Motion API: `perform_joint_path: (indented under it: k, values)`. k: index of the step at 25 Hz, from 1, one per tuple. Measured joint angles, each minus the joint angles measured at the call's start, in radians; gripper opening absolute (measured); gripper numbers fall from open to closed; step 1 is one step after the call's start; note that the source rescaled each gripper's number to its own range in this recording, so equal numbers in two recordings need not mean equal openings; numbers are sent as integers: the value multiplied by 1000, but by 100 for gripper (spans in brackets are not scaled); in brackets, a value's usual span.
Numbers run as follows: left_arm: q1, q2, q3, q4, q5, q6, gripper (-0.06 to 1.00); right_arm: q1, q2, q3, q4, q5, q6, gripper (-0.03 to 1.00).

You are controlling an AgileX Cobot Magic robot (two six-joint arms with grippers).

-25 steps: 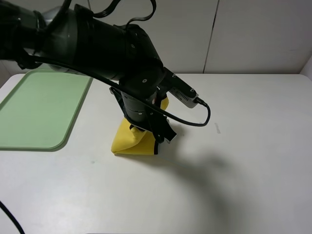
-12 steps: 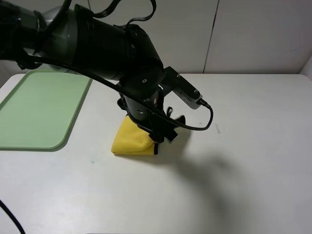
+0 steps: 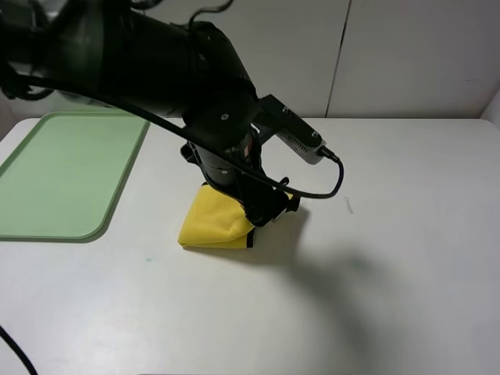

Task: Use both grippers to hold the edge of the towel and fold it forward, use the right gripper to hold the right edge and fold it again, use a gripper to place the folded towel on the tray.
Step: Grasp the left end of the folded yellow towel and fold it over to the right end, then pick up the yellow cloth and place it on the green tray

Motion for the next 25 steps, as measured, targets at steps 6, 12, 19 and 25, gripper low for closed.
perform_joint_path:
  k: [6, 12, 19, 25]
  values:
    - [62, -66, 0, 4, 44, -70, 100, 0, 0, 0, 0, 0, 0, 100]
    - [132, -59, 6, 4, 65, -82, 100, 0, 0, 0, 0, 0, 0, 100]
    - [179, 47, 17, 4, 27, -93, 100, 0, 0, 0, 0, 0, 0, 100]
    - [198, 158, 17, 3, -44, -106, 100, 0, 0, 0, 0, 0, 0, 100]
